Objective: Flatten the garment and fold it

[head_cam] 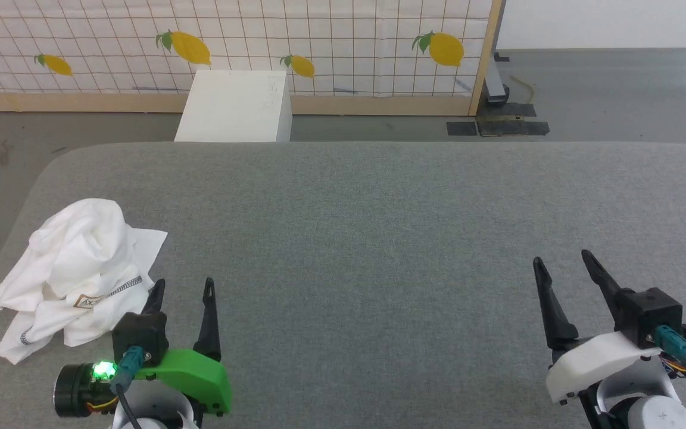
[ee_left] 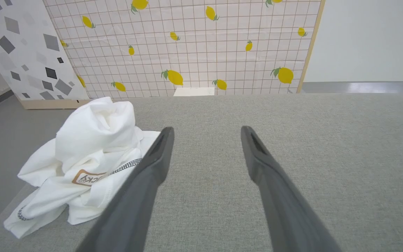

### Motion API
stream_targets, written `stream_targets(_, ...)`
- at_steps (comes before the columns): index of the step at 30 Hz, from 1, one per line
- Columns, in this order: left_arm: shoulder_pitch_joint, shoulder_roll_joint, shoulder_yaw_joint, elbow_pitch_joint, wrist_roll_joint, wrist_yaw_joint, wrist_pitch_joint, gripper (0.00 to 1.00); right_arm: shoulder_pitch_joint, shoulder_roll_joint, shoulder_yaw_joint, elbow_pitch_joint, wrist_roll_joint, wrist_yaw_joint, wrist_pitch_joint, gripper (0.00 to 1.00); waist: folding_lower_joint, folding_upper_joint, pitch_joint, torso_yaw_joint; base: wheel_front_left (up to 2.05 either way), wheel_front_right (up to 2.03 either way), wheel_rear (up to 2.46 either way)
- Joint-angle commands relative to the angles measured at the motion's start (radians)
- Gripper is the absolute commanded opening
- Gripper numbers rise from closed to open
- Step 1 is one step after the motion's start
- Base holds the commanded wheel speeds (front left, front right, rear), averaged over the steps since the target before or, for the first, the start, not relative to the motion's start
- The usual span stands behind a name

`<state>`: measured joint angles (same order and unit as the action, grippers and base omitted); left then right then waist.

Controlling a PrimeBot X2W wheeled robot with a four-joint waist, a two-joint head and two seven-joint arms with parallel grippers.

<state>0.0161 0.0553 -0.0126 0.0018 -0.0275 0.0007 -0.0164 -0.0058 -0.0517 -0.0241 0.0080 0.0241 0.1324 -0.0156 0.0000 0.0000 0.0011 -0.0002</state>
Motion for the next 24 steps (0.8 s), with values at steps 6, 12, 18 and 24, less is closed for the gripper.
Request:
stream_targets(6,0.004,-0.001,-0.004,-0.004,-0.016,-0.005,-0.022,1.0,-0.001,0.0,-0.022,0.007,0.023,0.0,-0.022,1.0,0.0,0.0,0.001,0.0,0.0,0.0,0.0)
stream_targets(12,0.005,-0.001,-0.006,-0.007,-0.026,-0.003,-0.034,1.0,0.0,0.0,-0.034,0.01,0.029,0.0,-0.034,1.0,0.0,0.0,0.003,0.002,0.0,0.0,0.0)
stream_targets(18,0.004,-0.001,-0.007,-0.009,-0.033,0.0,-0.047,1.0,0.0,0.0,-0.044,0.01,0.036,0.0,-0.046,1.0,0.0,0.0,0.006,0.012,0.0,0.0,0.0)
stream_targets(24,0.005,-0.001,-0.008,-0.012,-0.04,0.001,-0.059,1.0,-0.002,0.0,-0.051,0.012,0.044,0.0,-0.059,1.0,0.0,0.0,0.011,0.029,0.0,0.0,0.0)
